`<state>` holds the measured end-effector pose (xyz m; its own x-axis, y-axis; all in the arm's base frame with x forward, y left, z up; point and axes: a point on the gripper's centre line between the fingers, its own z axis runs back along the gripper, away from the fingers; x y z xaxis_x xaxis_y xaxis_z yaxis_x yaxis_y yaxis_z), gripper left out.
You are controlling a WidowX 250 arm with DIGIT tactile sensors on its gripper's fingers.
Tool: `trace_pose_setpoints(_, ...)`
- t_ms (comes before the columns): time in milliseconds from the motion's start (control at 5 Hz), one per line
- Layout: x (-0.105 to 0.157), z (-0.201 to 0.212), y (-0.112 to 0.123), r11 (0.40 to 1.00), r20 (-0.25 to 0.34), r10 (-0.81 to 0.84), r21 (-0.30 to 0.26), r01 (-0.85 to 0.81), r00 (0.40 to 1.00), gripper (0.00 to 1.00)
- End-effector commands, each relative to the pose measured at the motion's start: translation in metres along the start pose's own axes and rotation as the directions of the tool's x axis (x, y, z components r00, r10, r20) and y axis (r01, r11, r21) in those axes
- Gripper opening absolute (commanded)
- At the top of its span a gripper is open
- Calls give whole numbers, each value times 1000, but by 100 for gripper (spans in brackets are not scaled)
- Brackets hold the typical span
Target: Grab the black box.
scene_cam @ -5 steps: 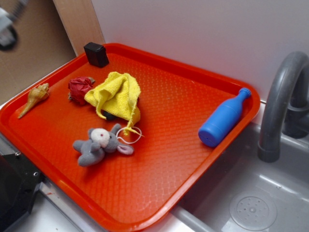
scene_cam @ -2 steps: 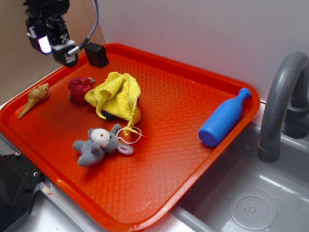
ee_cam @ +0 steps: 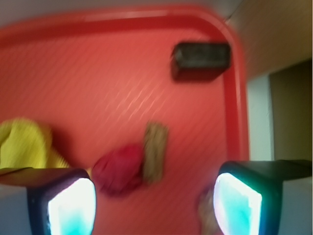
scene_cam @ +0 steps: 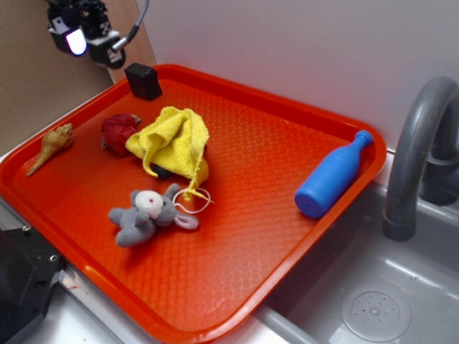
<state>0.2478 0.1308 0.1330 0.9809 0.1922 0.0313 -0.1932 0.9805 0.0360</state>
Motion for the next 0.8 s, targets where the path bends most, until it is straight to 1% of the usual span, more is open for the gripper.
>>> trace_pose_setpoints(0, 44, 5, 25, 999, 110, 45, 7, -46, 993, 100)
trace_pose_setpoints(400, 50, -5, 26, 998, 97, 66, 1, -66, 993, 100)
trace_pose_setpoints(600, 50, -8, 27, 950, 127, 311, -7, -312, 942, 100)
